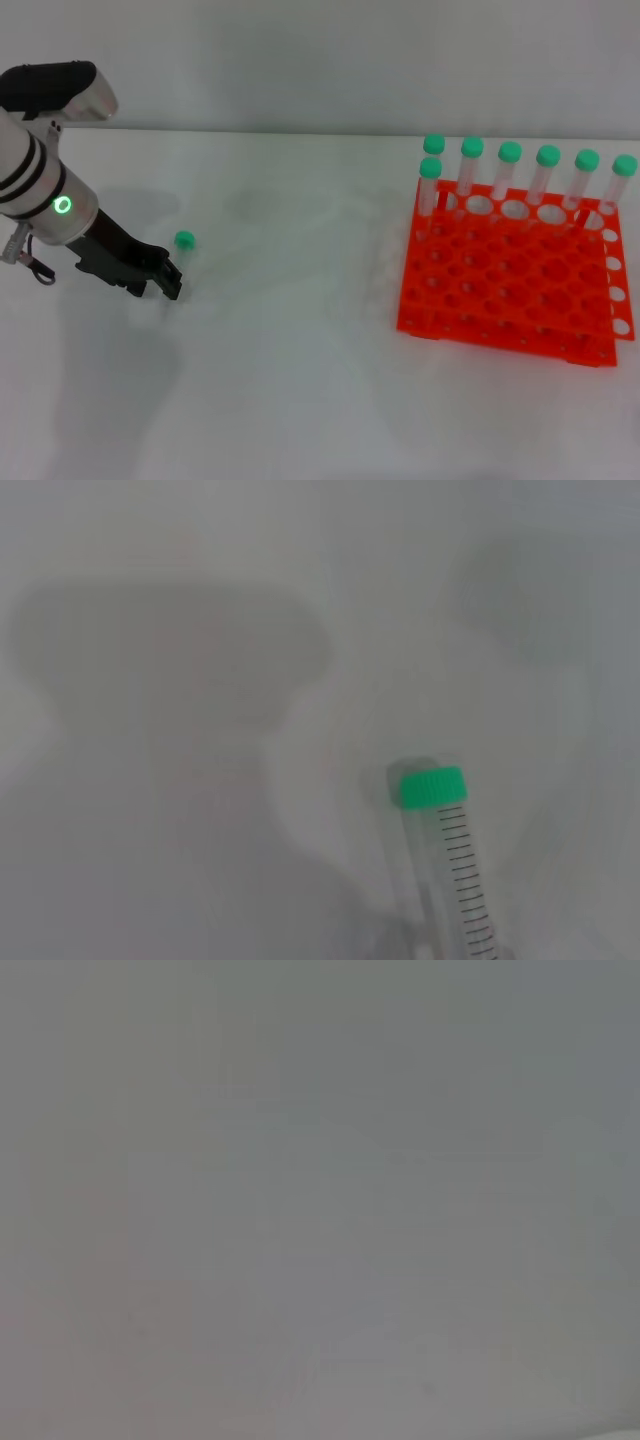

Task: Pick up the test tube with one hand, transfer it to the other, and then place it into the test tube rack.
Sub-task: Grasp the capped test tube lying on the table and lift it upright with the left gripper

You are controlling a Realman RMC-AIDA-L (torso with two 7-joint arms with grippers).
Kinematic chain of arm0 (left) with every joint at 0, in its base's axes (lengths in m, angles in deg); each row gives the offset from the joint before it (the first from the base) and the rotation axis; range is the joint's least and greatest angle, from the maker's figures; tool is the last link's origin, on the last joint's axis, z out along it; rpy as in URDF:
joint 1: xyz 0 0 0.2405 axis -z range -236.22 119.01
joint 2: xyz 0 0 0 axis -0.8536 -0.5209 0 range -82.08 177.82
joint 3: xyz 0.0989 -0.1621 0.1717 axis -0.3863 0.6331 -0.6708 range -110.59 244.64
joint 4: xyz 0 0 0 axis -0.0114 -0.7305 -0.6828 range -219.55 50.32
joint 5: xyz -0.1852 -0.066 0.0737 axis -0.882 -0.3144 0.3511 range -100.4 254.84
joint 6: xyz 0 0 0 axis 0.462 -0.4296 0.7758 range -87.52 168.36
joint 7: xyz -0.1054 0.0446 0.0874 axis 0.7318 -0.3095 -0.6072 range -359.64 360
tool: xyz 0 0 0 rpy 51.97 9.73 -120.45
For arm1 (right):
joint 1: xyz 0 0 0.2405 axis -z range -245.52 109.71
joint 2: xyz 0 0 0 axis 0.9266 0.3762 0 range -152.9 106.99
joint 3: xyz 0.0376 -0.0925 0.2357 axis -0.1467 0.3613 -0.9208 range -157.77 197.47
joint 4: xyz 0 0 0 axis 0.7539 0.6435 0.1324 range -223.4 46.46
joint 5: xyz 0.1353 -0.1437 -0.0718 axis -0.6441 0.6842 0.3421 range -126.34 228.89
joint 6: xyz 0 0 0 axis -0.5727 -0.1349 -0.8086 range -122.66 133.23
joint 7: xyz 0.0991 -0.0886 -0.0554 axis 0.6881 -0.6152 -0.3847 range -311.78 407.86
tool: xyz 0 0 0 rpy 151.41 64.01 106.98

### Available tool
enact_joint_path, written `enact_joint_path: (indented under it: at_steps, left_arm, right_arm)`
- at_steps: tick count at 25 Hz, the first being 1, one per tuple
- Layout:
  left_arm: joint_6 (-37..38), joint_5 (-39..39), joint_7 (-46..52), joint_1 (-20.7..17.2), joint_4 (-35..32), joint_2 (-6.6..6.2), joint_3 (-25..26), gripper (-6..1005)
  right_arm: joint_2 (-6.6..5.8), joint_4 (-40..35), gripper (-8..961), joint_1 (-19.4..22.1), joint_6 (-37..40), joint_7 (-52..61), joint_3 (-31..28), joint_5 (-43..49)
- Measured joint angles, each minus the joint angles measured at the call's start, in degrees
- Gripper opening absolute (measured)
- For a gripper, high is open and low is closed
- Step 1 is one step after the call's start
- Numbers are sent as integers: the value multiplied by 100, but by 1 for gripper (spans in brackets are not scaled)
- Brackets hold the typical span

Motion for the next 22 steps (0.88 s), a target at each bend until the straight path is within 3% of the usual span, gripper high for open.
enact_joint_path:
  at_steps: [16, 22]
  left_arm:
    - [-238, 299, 180, 56, -259, 88, 1, 484]
    - [-315, 314, 154, 54, -277, 91, 0, 394]
  right_arm:
    - [-19, -12, 858, 22, 0, -13, 0, 0]
    - [-27, -30, 858, 33, 0, -19, 0, 0]
